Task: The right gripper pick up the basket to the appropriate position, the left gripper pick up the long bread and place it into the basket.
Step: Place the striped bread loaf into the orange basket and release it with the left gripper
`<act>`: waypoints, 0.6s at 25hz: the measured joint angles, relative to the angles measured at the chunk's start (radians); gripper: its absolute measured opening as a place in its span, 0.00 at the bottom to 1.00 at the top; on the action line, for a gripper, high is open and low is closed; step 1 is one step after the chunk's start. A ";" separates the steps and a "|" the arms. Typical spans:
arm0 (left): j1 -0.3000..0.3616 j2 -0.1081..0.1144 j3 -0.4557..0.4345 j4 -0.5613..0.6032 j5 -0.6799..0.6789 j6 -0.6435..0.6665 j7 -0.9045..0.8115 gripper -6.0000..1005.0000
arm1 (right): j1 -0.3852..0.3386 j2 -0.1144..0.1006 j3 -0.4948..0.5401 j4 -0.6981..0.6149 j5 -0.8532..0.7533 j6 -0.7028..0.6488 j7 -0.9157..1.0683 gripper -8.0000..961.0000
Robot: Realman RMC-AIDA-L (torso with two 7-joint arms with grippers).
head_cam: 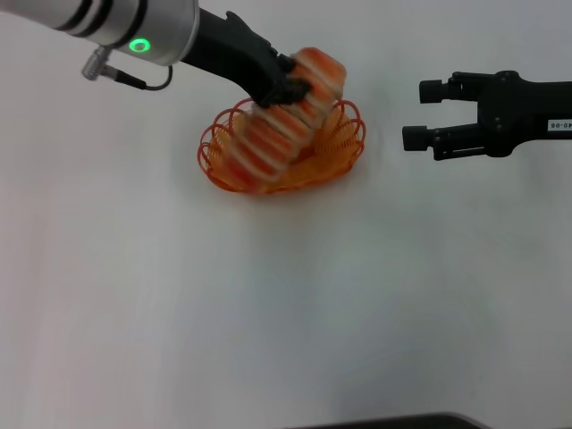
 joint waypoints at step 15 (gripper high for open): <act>0.143 0.006 -0.085 0.134 -0.022 0.020 0.007 0.66 | 0.014 0.010 -0.007 -0.001 0.000 -0.008 0.002 1.00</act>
